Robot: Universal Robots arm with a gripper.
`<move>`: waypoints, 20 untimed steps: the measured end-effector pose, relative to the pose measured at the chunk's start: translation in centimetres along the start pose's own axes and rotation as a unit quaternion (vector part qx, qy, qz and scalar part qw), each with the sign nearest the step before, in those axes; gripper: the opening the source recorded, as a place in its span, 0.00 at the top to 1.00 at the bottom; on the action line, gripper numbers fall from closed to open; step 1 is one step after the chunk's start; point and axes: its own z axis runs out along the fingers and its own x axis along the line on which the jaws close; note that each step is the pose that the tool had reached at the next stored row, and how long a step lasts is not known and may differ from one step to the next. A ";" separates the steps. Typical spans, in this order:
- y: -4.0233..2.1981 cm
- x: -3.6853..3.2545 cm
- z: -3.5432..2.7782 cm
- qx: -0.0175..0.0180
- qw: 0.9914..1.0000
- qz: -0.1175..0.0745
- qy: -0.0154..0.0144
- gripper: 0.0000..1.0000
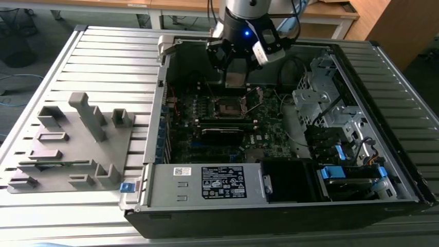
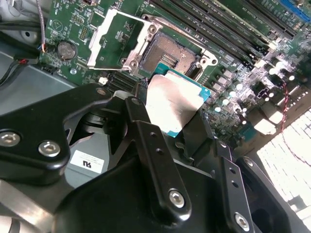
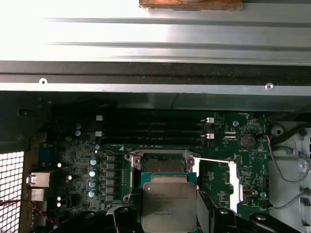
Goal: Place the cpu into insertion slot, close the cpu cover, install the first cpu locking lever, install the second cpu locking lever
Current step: 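Place the cpu into insertion slot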
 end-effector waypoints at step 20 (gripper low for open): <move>-0.20 0.50 1.90 0.000 1.000 0.000 -0.002 0.46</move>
